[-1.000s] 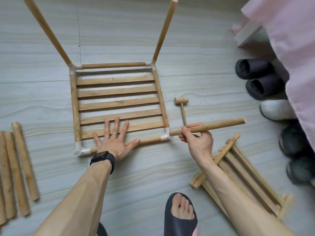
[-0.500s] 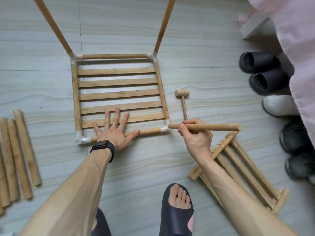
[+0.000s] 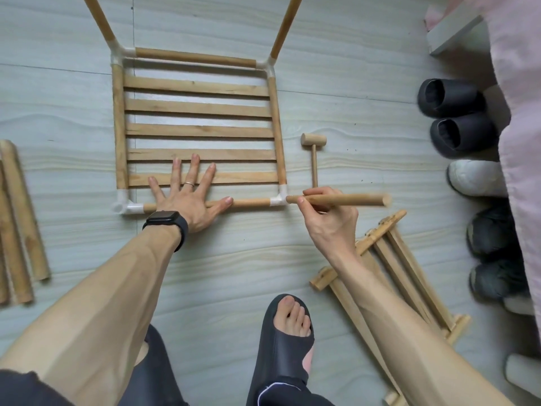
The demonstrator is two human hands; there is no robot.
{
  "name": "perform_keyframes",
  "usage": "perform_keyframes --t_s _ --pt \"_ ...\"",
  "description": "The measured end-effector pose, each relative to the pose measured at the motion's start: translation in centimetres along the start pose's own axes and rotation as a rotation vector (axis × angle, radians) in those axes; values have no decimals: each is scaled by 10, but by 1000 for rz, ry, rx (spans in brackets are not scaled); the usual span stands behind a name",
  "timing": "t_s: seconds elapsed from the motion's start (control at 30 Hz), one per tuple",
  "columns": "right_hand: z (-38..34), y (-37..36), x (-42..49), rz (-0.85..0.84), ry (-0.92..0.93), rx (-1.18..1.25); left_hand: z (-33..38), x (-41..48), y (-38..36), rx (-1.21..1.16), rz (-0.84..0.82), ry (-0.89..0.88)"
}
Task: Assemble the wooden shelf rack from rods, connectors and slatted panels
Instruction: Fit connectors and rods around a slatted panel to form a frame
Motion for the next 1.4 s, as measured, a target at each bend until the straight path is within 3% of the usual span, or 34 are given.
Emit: perform_keyframes --t_s 0.1,0.2,0.53,0.63,0.8,0.87,0.97,1.03,1.1,1.17,1.27,1.4 --pt "-1 -4 18 -54 -21 -73 0 0 0 9 8 0" --pt "-13 -12 18 -21 87 -156 0 2 -1 10 16 -1" --pt "-11 -20 7 39 68 -107 -1 6 -2 -21 80 26" --pt "-7 -27 5 -4 -48 -46 1 6 -1 -29 49 29" --pt "10 -67 -29 -201 -455 -39 8 -4 9 -58 24 7" --pt "1 -89 -45 -303 -465 -88 11 -15 16 -113 42 -37" --pt "-32 -120 -52 -414 -316 -170 -8 -44 54 -362 314 -109" --pt "-67 -143 -46 -476 -80 -222 -45 -76 89 -584 616 -118" --pt "-104 -170 -39 -550 188 -321 -98 -100 108 -632 800 21" --pt "-130 -205 -38 -675 404 -486 -159 -113 111 -570 787 275" --pt "-143 -254 -45 -829 621 -736 -225 -124 101 -421 610 554" --pt "-125 -282 -59 -914 596 -865 -250 -125 86 -269 504 629"
Point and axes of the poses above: each hand's wrist, its own x-axis towards the middle knuckle, its own y-axis out of the back of the hand, z = x × y, the point moved 9 cm from there along x, towards the middle knuckle, and after that the axes turned 4 degrees about -x, right-handed, at the moved point
